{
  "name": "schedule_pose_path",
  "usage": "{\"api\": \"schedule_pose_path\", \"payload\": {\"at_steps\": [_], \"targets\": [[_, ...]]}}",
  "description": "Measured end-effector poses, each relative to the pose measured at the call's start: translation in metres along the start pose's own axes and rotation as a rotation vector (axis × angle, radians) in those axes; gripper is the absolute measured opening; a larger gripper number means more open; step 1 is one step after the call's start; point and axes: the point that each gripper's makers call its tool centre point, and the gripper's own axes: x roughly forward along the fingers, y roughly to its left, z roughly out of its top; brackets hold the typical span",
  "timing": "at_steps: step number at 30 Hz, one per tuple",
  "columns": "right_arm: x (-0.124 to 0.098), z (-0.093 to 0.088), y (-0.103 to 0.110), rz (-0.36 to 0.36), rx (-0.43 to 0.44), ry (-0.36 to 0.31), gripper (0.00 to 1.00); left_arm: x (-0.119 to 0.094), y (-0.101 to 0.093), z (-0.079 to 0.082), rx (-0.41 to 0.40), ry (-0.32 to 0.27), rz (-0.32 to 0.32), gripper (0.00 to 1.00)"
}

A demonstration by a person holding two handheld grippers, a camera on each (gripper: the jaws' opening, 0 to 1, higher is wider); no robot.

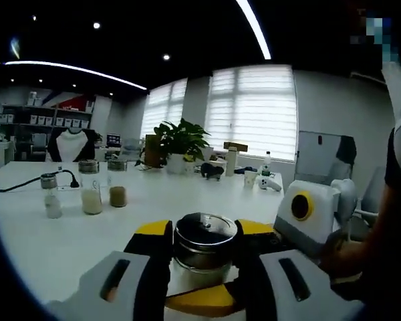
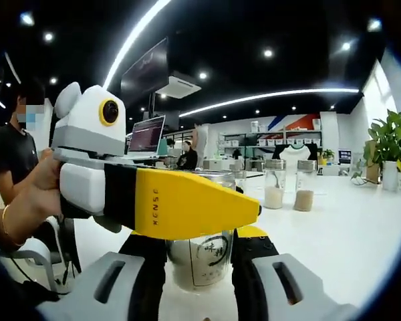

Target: Rotate the seasoning bottle until the label or dispensing opening points toward the visible target arrow and the bottle remains upright within the marked orientation range

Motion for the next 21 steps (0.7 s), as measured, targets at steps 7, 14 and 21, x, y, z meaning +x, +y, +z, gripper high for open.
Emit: {"api": "schedule_pose_path", "payload": {"at_steps": [7,14,21], "targets": [[0.002,-0.004,-0.007,-0.038,-0.010,0.006,0.35,0.002,0.009,-0.001,0.021,-0.001,0.148,0.41],[0.005,-0.006,-0.008,-0.056,-0.013,0.012,0.35,-0.001,0.007,0.002,0.066,-0.026,0.255,0.41],[0.006,-0.009,-0.009,-0.067,0.001,0.010,0.35,-0.003,0.009,-0.002,0.048,-0.046,0.336,0.42]]}}
